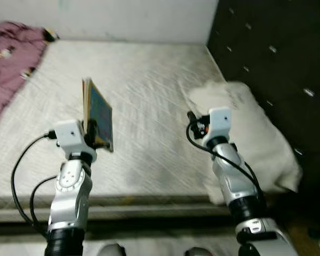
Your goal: Clean up the room
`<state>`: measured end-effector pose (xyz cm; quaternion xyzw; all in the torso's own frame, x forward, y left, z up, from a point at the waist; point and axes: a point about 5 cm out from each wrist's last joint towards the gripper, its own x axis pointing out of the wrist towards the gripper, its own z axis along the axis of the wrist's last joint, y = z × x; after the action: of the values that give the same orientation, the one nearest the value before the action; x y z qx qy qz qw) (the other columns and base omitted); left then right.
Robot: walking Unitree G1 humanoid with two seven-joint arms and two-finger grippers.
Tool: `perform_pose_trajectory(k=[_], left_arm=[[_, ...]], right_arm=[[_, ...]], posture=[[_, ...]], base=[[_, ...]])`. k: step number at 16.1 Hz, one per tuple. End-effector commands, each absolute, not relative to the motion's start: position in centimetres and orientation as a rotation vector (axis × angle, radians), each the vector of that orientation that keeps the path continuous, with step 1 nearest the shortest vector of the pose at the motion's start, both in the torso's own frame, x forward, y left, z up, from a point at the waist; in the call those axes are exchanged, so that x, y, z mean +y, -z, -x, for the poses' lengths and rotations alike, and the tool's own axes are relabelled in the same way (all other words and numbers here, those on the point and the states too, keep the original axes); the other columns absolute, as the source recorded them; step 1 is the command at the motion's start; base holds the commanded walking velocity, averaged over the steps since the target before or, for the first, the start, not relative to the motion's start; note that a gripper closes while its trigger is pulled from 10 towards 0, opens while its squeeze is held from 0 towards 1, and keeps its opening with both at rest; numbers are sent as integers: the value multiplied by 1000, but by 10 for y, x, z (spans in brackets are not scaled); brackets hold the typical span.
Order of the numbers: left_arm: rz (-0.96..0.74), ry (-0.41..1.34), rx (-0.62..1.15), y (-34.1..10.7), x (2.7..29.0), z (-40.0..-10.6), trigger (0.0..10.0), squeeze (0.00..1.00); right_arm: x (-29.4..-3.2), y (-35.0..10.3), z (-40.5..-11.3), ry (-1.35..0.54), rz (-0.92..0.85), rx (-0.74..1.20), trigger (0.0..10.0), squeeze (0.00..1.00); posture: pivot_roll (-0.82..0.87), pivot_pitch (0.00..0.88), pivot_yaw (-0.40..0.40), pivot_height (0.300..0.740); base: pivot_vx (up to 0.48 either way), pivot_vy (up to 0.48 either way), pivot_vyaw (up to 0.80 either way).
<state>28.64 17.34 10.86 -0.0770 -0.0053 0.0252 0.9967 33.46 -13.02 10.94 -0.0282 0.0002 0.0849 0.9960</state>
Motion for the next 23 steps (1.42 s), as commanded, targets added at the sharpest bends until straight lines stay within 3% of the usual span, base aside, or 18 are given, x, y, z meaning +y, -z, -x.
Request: perform_pose_trajectory(k=[1,13,23], left_arm=[[156,-10,-53,-119,163,-288,10000,0],[190,19,-89,-123,160,-288,10000,0],[193,37,-93,-124,159,-289,10000,0]], right_arm=[[-137,-114,-336,-156,70,-15,10000,0],[-135,-115,-337,-163,69,-6,10000,0],[-134,-115,-338,-168,69,-6,10000,0]], posture=[[16,0,-12,740],[15,0,-15,740],[14,0,-14,740]], base=[[0,-412,0],[0,-27,0],[292,0,0]])
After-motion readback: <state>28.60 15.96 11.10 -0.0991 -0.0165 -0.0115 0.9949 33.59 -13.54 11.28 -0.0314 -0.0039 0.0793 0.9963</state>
